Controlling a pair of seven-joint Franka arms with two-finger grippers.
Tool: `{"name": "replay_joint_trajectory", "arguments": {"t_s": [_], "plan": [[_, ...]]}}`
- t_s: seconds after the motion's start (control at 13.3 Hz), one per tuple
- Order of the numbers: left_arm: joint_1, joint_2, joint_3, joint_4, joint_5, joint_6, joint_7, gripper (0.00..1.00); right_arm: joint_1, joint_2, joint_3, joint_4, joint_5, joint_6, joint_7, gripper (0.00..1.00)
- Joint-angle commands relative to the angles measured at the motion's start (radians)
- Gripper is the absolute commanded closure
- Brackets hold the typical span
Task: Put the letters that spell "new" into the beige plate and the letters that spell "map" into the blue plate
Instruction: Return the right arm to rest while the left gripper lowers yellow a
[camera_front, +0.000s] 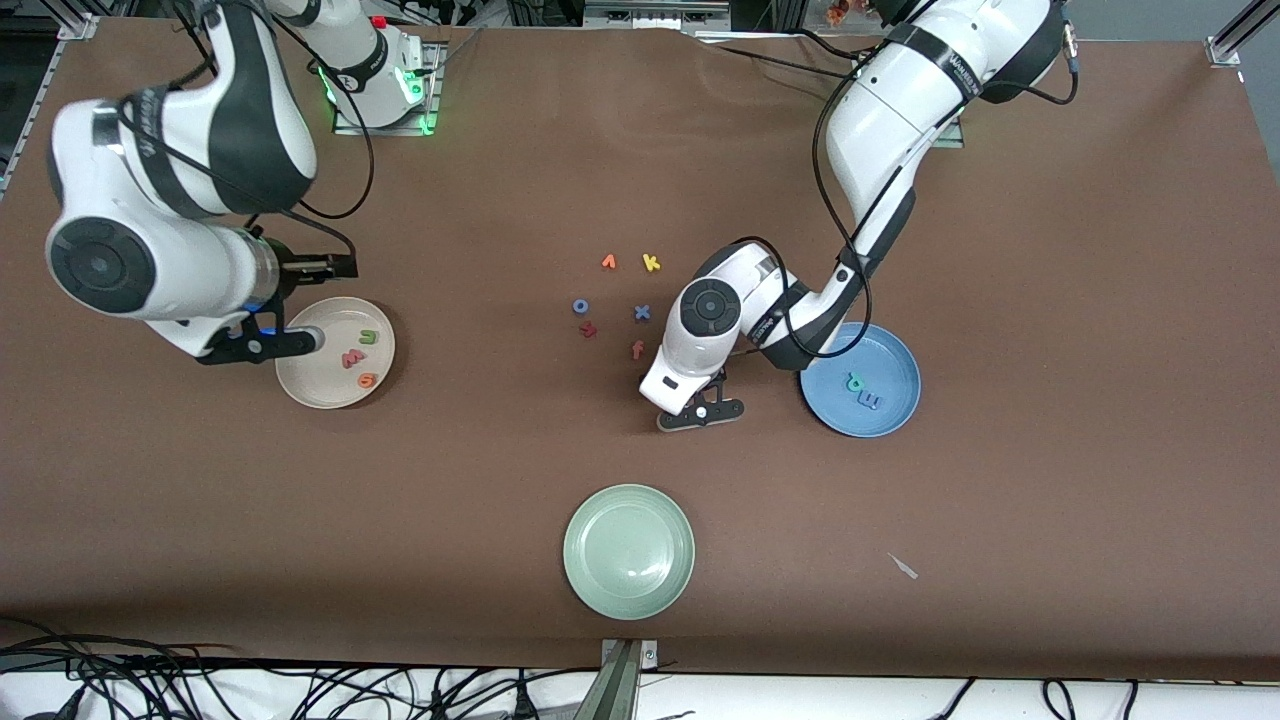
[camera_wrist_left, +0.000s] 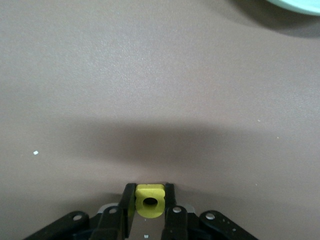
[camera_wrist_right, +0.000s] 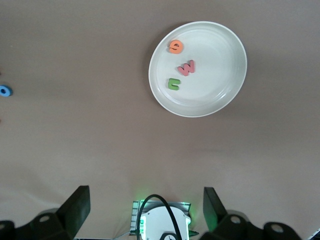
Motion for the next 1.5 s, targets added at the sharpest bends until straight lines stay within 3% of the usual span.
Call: {"name": "replay_joint_trajectory", "arguments": {"t_s": [0.0, 0.22, 0.45, 0.75, 0.9, 1.05, 1.27, 1.43], "plan": [[0.012, -0.034, 0.008, 0.012, 0.029, -0.056, -0.008, 0.92, -0.072, -0.065, 0.053, 0.007, -0.014, -0.018, -0.051, 0.0], [0.052, -0.102, 0.003, 0.01, 0.027, -0.235, 0.147, 0.92, -0.226, -0.18, 0.221, -0.059, -0.086, 0.01, -0.032, 0.0], [0.136, -0.183, 0.0, -0.019, 0.026, -0.367, 0.38, 0.92, -0.304, -0.226, 0.253, -0.067, -0.068, 0.033, 0.013, 0.0], [0.298, -0.358, -0.025, -0.258, 0.012, -0.358, 0.669, 0.92, -0.372, -0.292, 0.29, -0.149, -0.063, 0.163, 0.021, 0.0], [0.322, -0.39, -0.023, -0.359, 0.029, -0.29, 0.712, 0.89, -0.419, -0.303, 0.331, -0.159, -0.063, 0.167, 0.021, 0.0], [0.329, -0.397, -0.023, -0.456, 0.029, -0.17, 0.713, 0.88, -0.421, -0.3, 0.333, -0.157, -0.065, 0.171, 0.021, 0.0], [0.329, -0.397, -0.021, -0.489, 0.029, -0.12, 0.715, 0.57, -0.421, -0.291, 0.333, -0.153, -0.065, 0.174, 0.021, 0.0], [0.329, -0.397, -0.021, -0.486, 0.029, -0.127, 0.718, 0.0, -0.421, -0.291, 0.333, -0.153, -0.065, 0.193, 0.022, 0.0]]}}
